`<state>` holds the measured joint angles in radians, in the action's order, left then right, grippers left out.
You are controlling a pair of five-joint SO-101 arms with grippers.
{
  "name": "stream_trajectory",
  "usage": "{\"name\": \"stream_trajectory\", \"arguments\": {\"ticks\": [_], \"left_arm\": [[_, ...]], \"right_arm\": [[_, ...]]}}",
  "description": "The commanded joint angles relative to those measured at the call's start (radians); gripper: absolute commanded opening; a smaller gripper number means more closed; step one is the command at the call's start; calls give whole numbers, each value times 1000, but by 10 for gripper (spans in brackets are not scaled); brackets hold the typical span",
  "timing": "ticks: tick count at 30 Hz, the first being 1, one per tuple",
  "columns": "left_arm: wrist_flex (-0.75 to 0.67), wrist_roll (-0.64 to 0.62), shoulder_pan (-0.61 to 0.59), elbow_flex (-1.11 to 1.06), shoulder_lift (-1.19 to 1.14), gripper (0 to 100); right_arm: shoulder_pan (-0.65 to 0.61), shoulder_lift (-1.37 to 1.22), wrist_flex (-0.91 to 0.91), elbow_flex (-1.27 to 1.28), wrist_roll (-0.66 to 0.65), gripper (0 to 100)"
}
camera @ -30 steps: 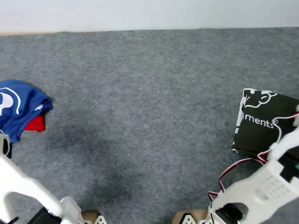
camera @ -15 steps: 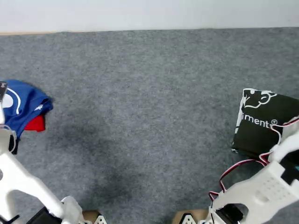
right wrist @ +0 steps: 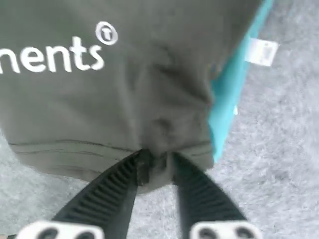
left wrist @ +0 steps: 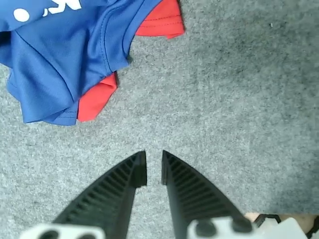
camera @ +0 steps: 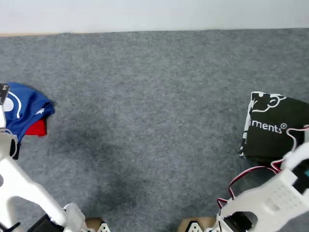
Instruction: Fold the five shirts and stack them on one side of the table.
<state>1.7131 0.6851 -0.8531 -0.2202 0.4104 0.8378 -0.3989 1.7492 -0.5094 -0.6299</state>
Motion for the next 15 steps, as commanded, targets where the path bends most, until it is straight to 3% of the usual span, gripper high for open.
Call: {"name": "stream_trajectory", "arguments": {"ticks": [1,7,10,13,15], "left_arm": [[-18,9,5,7,21,58],[-37,9,6,5,21,58],[-48,9,6,5,21,58],[-48,9,6,5,20,58],[-48,9,6,5,20,58]], "right_arm": [[44,24,38,-55,-18,232],[-15,147,42,-52,-14,227],[-85,170,41,-49,-14,154],[-156,170,38,-49,-14,9],[-173,166,39,-48,-14,28]]}}
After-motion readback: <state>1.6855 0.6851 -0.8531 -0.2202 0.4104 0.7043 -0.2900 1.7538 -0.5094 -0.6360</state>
